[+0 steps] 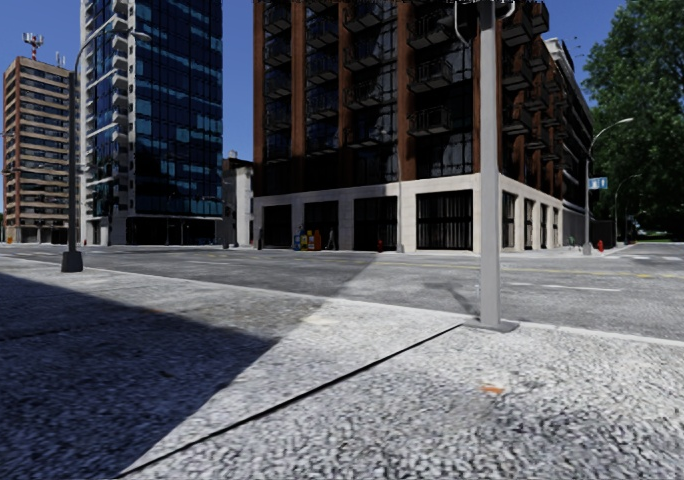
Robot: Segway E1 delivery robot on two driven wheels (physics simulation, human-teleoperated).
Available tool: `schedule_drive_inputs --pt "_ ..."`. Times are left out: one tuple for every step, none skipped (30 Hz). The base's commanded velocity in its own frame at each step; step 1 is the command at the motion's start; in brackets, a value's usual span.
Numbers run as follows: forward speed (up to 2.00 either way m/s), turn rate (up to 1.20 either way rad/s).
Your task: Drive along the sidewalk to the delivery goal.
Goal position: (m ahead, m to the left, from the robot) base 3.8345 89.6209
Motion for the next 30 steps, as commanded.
schedule_drive_inputs --pt "2.00 0.58" --pt "2.00 0.58" --pt "2.00 0.58" --pt "2.00 0.58" --pt "2.00 0.58" --pt "2.00 0.58" --pt "2.00 0.58" --pt "2.00 0.58" --pt "2.00 0.58" --pt "2.00 0.58" --pt "2.00 0.58" --pt "2.00 0.58" --pt "2.00 0.58" --pt "2.00 0.58" --pt "2.00 0.58" --pt "2.00 0.58" --pt "2.00 0.58" --pt "2.00 0.58" --pt "2.00 0.58" --pt "2.00 0.58" --pt "2.00 0.58" --pt "2.00 0.58" --pt "2.00 0.58" --pt "2.00 0.58" --pt "2.00 0.58" --pt "2.00 0.58" --pt "2.00 0.58" --pt "2.00 0.58" --pt "2.00 0.58" --pt "2.00 0.58"
